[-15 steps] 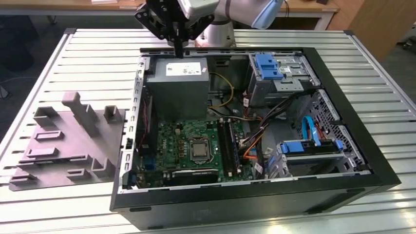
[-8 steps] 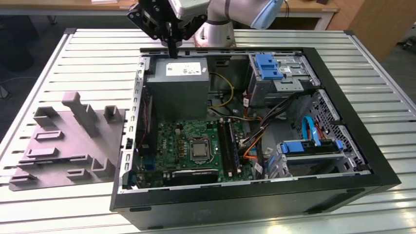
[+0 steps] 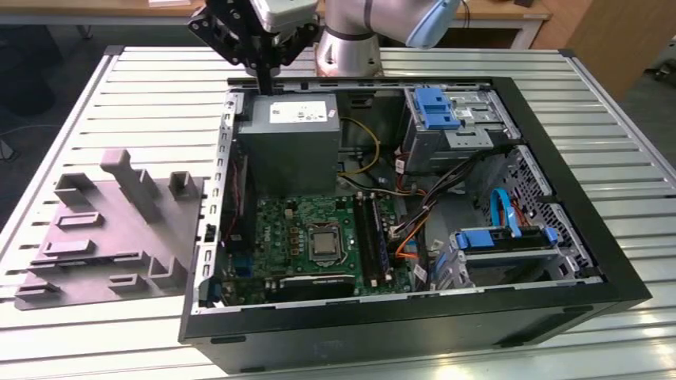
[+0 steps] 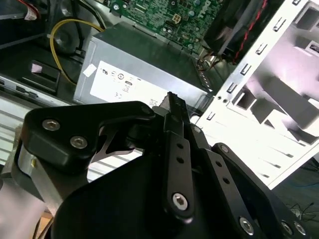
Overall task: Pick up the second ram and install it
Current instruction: 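Reach for the second ram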
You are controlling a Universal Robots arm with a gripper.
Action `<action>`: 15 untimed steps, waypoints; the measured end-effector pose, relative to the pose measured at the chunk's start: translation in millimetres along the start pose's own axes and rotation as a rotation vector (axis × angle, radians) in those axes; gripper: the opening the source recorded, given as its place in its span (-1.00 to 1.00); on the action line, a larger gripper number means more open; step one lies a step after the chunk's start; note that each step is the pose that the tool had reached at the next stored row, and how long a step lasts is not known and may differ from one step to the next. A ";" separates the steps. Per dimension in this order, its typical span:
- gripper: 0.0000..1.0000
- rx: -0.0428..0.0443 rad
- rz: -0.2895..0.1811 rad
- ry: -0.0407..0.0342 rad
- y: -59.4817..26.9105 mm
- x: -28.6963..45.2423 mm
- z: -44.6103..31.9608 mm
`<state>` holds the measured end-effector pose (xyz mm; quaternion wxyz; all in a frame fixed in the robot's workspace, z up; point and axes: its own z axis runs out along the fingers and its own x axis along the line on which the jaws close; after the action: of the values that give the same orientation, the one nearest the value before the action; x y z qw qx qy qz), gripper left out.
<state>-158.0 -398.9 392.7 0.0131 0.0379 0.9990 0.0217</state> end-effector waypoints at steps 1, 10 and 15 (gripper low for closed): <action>-0.79 0.0000 0.000 0.0000 -0.2 2.3 0.0; -0.79 0.0000 0.000 -0.0001 -1.8 23.7 -0.3; -0.79 -0.0001 0.000 -0.0003 -2.8 36.3 -0.2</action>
<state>-194.4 -398.9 391.9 0.0132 0.0378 0.9990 0.0217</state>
